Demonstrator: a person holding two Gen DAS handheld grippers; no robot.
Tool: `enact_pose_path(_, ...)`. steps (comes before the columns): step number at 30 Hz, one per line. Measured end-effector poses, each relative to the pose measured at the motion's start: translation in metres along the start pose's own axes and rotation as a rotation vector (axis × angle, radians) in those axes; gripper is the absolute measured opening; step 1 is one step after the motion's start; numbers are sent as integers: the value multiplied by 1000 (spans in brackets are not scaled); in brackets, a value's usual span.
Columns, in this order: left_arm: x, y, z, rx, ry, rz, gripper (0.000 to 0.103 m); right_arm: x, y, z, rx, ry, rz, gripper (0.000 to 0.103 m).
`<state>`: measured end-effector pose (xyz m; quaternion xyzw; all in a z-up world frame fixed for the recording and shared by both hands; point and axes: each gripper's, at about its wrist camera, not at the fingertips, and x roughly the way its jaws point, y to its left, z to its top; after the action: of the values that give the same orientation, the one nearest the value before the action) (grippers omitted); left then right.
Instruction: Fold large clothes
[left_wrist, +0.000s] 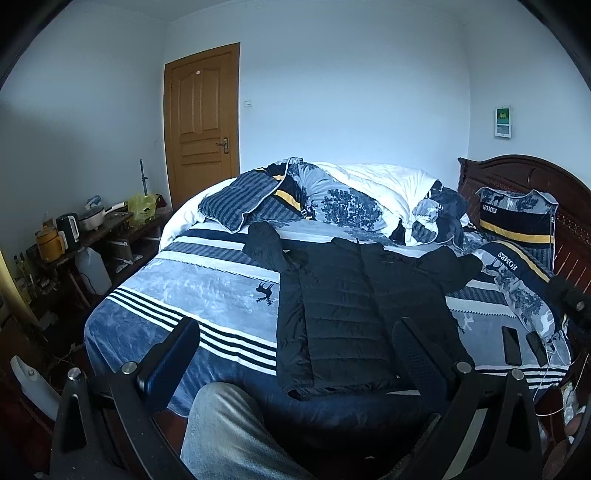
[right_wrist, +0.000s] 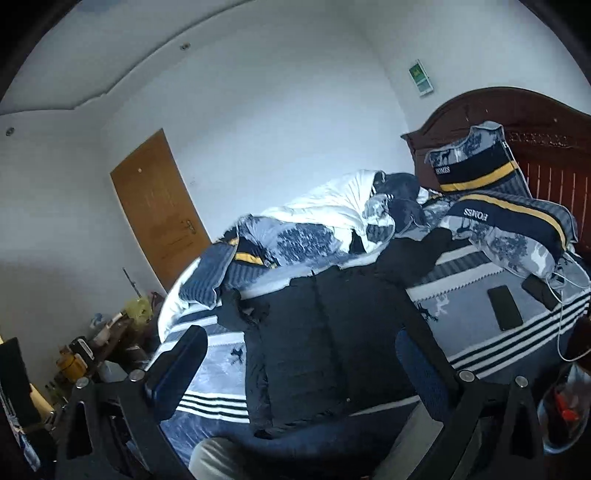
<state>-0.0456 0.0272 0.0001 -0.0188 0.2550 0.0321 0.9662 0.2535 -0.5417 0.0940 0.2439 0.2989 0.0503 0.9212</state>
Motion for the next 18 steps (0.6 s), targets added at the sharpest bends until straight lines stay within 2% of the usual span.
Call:
enact_pose_path(1, 0, 0, -1, 0, -3, 3, 103, -14, 21, -41, -30, -2, -6, 103)
enact_pose_path(2, 0, 0, -1, 2, -3, 1, 103, -23, 37, -64, -45, 0, -17, 103)
enact_pose_path(5, 0, -1, 0, 5, -3, -2, 103, -51, 71, -107, -56, -5, -37, 103)
enact_pose_path(6, 0, -1, 0, 7, -4, -1, 103, -56, 77, -109, -59, -5, -49, 103)
enact_pose_path(7, 1, -2, -1, 8, -3, -1, 103, -65, 109, -138, -60, -20, -76, 103)
enact_pose_path(14, 0, -3, 0, 6, 6, -9, 103, -70, 71, -104, -136, -62, -147, 103)
enact_pose_path(15, 0, -3, 0, 5, 7, -11, 103, -72, 73, -112, -141, -71, -149, 103)
enact_pose_path(18, -1, -3, 0, 8, 8, -11, 103, -68, 54, -91, -138, -68, -119, 103)
